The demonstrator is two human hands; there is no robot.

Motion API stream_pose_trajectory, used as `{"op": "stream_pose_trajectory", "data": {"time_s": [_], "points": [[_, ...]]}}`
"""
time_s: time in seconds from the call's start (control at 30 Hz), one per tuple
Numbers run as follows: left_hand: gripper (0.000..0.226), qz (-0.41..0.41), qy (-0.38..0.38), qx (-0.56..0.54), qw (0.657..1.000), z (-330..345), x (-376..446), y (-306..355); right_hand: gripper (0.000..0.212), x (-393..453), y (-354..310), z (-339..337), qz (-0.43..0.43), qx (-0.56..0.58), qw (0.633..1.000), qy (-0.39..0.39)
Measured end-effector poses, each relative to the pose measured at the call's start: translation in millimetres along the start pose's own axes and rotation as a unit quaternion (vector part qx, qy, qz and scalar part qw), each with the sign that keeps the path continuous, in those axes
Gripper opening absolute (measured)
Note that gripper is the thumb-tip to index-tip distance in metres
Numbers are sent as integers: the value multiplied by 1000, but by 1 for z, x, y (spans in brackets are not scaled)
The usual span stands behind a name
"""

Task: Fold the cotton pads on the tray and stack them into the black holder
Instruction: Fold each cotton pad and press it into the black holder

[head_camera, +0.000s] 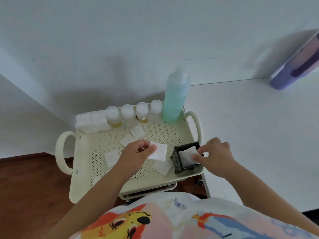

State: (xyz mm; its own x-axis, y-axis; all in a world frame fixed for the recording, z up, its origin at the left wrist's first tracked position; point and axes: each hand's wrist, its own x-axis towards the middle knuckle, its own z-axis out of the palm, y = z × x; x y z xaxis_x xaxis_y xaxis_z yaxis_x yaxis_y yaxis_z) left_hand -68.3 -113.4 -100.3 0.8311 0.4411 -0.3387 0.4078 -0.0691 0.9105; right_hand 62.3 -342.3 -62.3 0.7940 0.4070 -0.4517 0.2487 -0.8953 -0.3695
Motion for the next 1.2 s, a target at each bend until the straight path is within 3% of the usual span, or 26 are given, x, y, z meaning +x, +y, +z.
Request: {"op": "stream_pose_trajectory", "data": {"time_s": [0.23,0.4,0.57,0.77,0.9,1.0,1.2], "points": [[9,-15,4,-7,1000,2,-3,-4,34,6,-14,14,25,-32,999,1],[8,-12,4,-34,999,5,-3,-1,34,2,-16,17,2,-61,994,90],[11,-13,-3,-33,999,10,-3,2,46,6,-18,14,38,35,998,37],[9,-14,-12,-29,999,12,-2,2,36,8,-12,17,50,194,980,6],[9,-14,-12,-12,1000,10,0,1,41,6,-12,24,39,71,997,8],[7,-15,-11,-7,1000,10,1,2,33,3,-14,28,-8,-67,995,73],[8,-9,-20,-16,1000,15,1,4,24,-1,-12,21,-31,-113,976,185]]}}
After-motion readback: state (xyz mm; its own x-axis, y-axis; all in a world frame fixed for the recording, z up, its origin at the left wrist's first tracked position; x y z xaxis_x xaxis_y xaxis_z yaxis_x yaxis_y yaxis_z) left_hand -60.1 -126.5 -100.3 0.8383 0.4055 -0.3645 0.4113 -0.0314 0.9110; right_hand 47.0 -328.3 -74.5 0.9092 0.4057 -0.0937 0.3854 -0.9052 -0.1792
